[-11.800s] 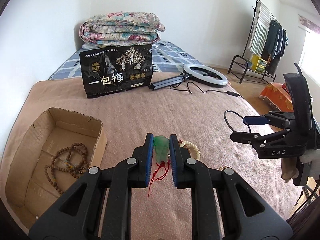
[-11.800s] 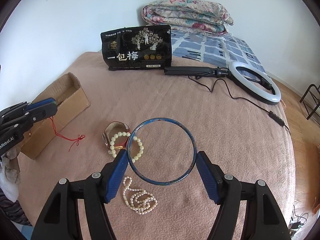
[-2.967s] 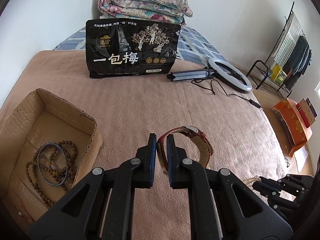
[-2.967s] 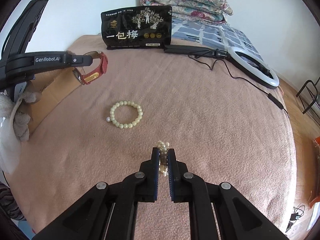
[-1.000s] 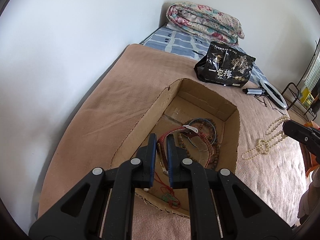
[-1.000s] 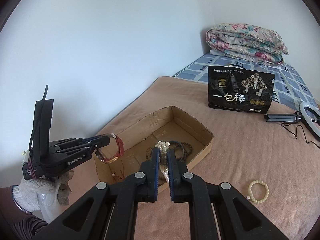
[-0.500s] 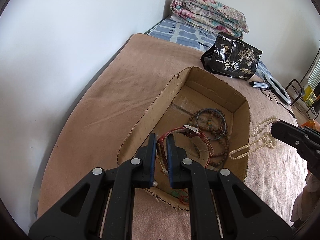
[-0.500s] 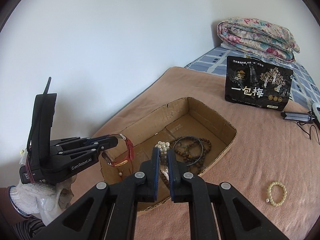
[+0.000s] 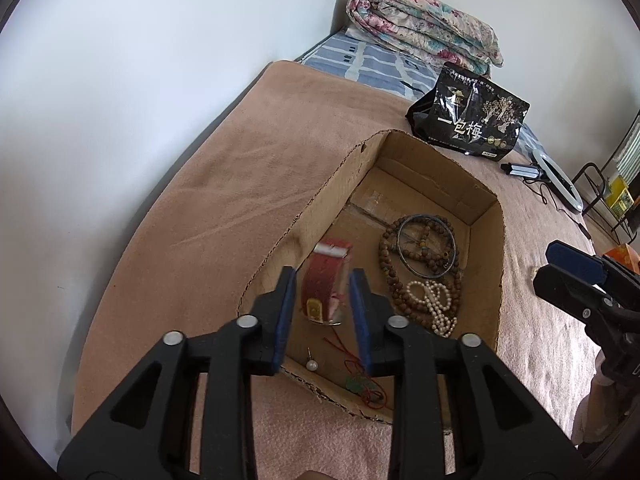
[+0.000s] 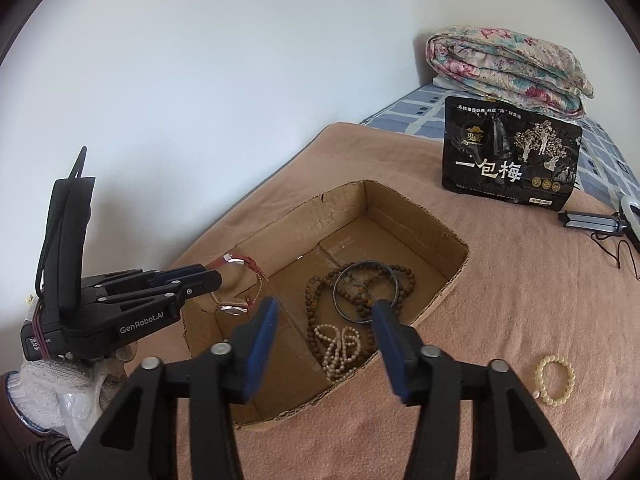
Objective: Organize jewelry
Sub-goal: 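Carry the watch and pearl necklace into the box and open both tools, then withdraw both tools from the box toward the pale green bead bracelet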
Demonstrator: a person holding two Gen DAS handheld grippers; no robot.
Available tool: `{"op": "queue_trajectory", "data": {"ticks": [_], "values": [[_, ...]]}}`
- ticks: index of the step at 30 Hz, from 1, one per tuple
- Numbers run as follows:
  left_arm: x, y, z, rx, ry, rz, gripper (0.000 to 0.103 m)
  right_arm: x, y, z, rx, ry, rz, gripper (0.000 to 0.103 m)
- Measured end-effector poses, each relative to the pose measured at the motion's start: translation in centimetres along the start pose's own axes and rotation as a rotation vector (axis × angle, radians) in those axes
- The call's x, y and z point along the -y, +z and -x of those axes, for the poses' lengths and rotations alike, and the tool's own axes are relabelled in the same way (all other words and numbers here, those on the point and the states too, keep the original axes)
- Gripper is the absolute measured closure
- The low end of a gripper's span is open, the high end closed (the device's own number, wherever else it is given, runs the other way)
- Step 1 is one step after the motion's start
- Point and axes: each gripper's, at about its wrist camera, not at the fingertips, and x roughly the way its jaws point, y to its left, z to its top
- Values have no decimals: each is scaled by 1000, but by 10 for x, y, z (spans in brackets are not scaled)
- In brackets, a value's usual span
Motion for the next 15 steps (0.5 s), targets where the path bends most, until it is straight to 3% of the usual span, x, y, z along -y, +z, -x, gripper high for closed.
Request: {"op": "queue_trajectory", "data": {"ticks": [1, 3, 15], "values": [[0, 1, 2, 6, -3, 0, 59, 1, 0, 1, 6, -7, -3, 30], [1, 2, 3, 14, -10, -4, 59, 3, 1, 4, 22, -20, -10, 19], [4, 7, 9, 21, -21, 8, 59, 12, -3, 14, 29, -68, -24, 13]]}}
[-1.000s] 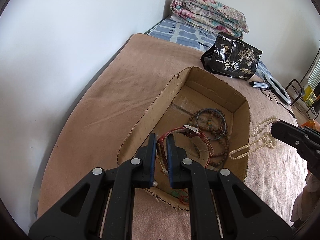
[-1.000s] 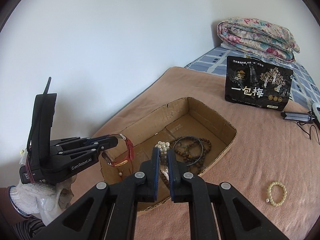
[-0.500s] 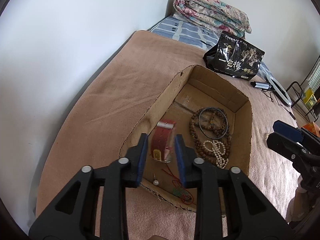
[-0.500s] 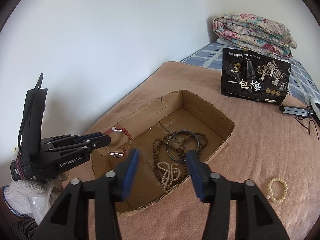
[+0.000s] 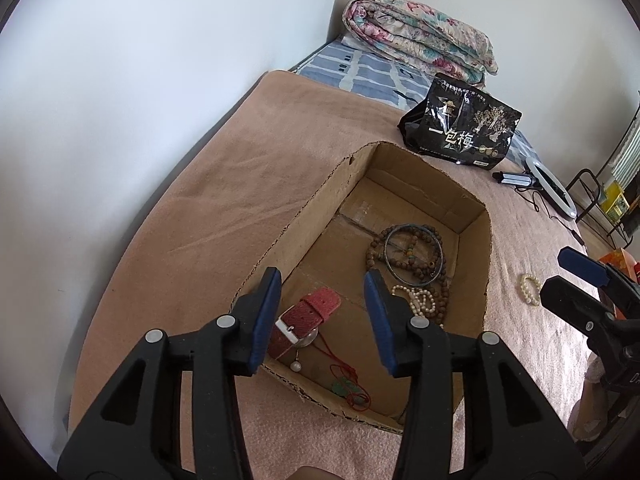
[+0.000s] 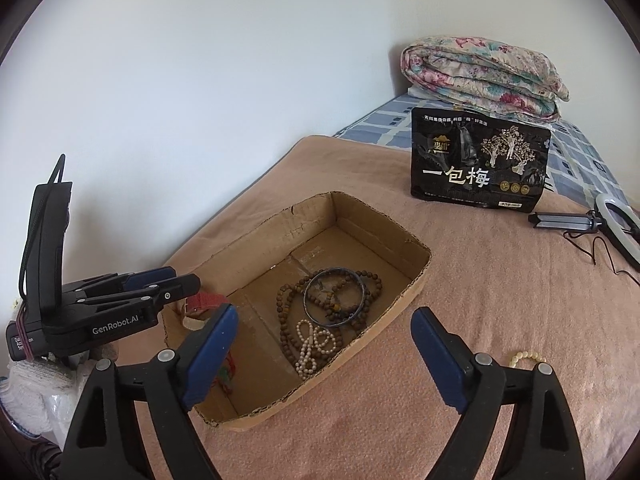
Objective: Organize jewelry
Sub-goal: 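Withdraw both tools from the box toward the pale green bead bracelet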
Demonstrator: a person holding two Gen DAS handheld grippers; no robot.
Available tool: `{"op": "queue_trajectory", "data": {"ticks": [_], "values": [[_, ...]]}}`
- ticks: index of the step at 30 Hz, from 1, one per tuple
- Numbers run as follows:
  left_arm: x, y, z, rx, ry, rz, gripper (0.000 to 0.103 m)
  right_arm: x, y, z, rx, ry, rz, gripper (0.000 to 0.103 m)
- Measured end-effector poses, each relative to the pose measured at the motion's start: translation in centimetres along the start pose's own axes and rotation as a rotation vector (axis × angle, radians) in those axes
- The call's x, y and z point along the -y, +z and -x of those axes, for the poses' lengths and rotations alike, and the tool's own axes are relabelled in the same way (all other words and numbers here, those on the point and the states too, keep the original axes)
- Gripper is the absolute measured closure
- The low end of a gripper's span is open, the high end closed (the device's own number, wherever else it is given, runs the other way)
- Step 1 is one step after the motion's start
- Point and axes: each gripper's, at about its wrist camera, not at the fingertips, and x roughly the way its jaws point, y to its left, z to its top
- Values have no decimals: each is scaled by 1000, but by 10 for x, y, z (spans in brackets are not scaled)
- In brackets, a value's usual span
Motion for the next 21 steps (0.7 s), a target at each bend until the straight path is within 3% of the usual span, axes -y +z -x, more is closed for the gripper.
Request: {"op": "queue_trajectory", "data": {"ticks": [21], "values": [[39, 1, 26, 74, -10, -67, 59, 20, -6, 42, 61, -126, 8, 3]]}}
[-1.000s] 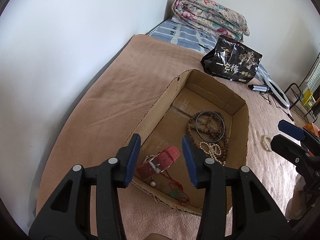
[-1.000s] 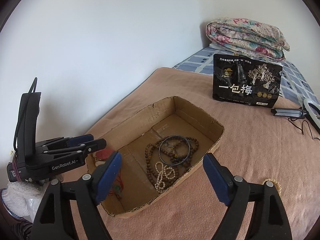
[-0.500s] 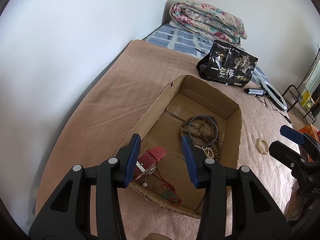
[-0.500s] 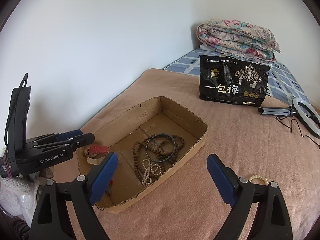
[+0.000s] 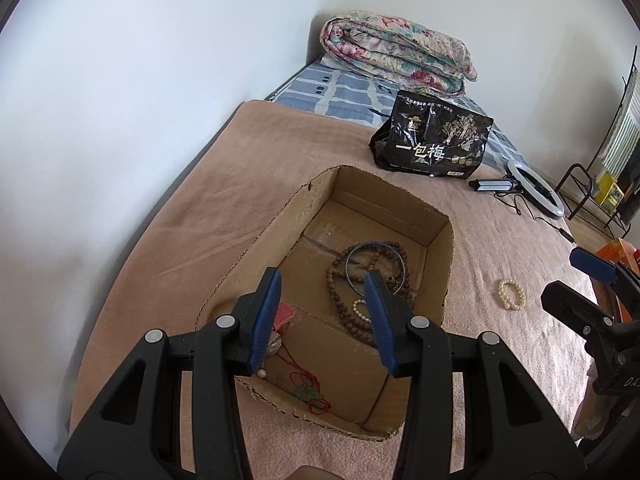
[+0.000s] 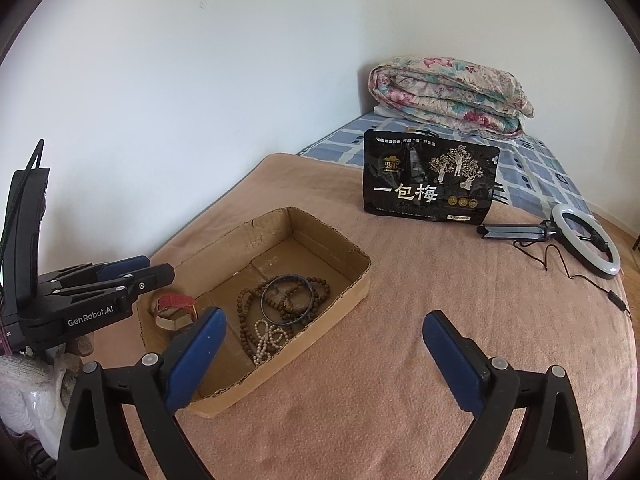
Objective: Organize jewelry
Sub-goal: 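Withdraw both tools from the box toward the pale green bead bracelet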
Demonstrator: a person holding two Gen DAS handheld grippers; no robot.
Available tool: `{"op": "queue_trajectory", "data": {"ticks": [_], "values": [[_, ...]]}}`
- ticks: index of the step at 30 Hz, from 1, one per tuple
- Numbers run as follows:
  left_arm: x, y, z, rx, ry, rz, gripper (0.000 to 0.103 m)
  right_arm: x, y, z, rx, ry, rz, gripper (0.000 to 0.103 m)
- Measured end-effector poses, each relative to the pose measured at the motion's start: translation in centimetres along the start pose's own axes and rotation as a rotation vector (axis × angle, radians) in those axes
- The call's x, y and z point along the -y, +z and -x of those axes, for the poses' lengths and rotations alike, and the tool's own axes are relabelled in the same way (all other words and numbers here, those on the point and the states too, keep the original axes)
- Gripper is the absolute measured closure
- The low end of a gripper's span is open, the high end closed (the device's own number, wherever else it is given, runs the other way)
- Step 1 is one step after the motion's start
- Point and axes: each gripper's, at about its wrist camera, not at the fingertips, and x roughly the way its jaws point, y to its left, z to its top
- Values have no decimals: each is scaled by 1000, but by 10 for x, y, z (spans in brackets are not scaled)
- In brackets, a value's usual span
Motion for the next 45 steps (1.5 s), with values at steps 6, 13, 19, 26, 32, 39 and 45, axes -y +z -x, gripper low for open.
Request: {"op": "queue_trajectory", "data": {"ticks": [6, 13, 19, 26, 32, 39, 45], "values": [[21, -2, 2, 11, -12, -56, 48, 22, -3, 10, 23, -41, -37, 0], [50, -3, 3, 20, -52, -120, 48, 62, -7, 19, 31, -83, -95, 0], [78, -5, 2, 16, -100, -157, 48, 94, -11, 29, 34, -128, -111, 0], [116, -13, -2, -1, -175, -205, 48, 135, -18, 40, 27, -150, -150, 0], [150, -23, -9, -36, -247, -252, 48, 168, -28, 32, -27, -136, -171, 3], [184, -37, -28, -87, -313, -293, 48, 188, -41, 12, -128, -115, -142, 15], [200, -49, -53, -117, -349, -288, 48, 200, -51, -16, -217, -83, -140, 31]]}}
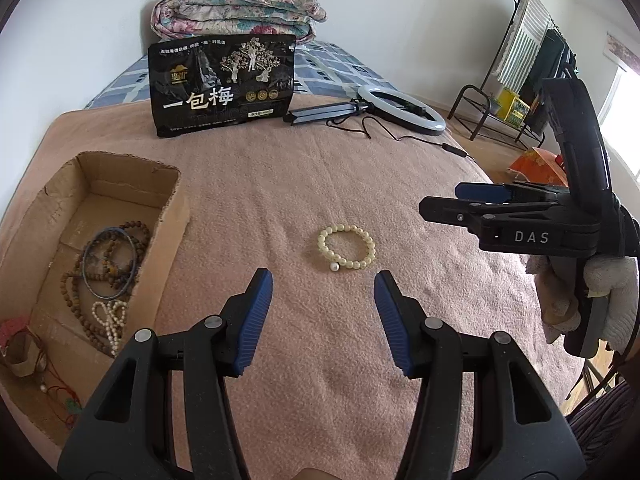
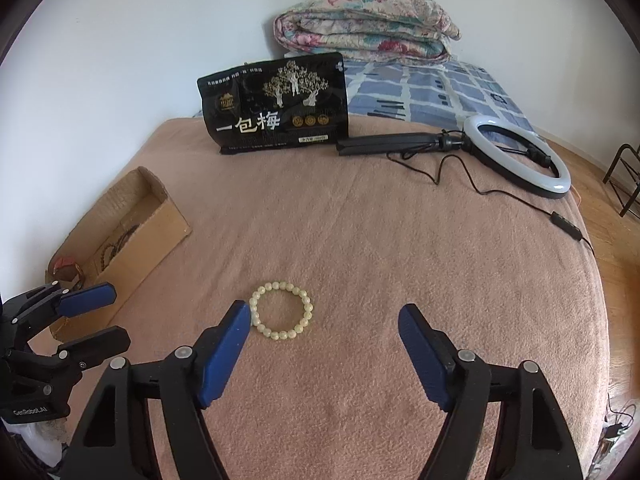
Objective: Organize jewelry
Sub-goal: 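Close the left tool on the loose white pearl bead while the right tool grasps the bead bracelet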
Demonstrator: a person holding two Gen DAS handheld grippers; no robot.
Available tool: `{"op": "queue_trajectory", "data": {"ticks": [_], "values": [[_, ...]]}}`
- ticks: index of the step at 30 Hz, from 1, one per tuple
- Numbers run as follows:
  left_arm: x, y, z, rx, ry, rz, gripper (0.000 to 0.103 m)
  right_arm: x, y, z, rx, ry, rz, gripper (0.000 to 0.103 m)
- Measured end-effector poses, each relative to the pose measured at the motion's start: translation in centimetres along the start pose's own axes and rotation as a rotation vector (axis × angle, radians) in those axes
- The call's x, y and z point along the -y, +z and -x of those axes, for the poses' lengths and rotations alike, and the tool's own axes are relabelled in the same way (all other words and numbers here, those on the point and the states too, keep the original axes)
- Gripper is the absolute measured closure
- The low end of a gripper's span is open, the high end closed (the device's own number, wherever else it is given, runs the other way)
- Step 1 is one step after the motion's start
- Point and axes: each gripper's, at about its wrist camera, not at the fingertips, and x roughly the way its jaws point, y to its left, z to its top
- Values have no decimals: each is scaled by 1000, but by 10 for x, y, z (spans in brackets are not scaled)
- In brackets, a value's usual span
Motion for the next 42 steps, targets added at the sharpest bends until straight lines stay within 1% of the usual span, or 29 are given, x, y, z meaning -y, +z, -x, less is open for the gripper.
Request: {"op": "queue_trajectory", "data": {"ticks": [1, 2, 4, 5, 7, 8, 9, 10, 16, 18, 21, 24, 30, 33, 38, 42], "values": [[1, -1, -5, -6, -2, -4, 48, 1, 0, -6, -13, 4, 1, 35], [2, -3, -10, -11, -2, -7, 49, 3, 1, -11, -27, 10, 1, 36], [4, -6, -21, -26, -7, -15, 59, 7, 0, -23, -56, 19, -6, 45], [6, -8, -26, -34, -10, -20, 59, 8, -1, -29, -71, 27, -10, 48], [10, -11, -35, -46, -8, -47, 59, 12, -2, -41, -101, 46, -20, 55], [12, -11, -39, -49, -8, -61, 59, 13, -4, -46, -114, 55, -25, 57], [14, -11, -43, -52, -12, -74, 63, 14, -5, -51, -125, 64, -27, 60], [15, -11, -47, -54, -13, -86, 65, 14, -6, -55, -135, 73, -26, 61], [14, -11, -71, -75, -2, -108, 66, 15, -5, -72, -155, 105, -36, 63], [14, -13, -78, -85, 7, -117, 66, 14, -3, -78, -160, 105, -36, 63], [14, -15, -84, -95, 13, -131, 69, 12, -4, -84, -167, 101, -36, 66], [16, -15, -90, -102, 22, -147, 70, 8, -2, -87, -160, 83, -20, 67], [19, -10, -97, -103, 18, -165, 70, 2, 1, -91, -156, 46, 12, 68], [20, -8, -101, -106, 25, -177, 74, -1, 1, -93, -158, 28, 34, 68], [19, -7, -105, -110, 28, -178, 74, -6, -1, -95, -166, -14, 73, 69], [20, -6, -107, -110, 33, -186, 74, -7, -2, -94, -168, -58, 91, 79]]}}
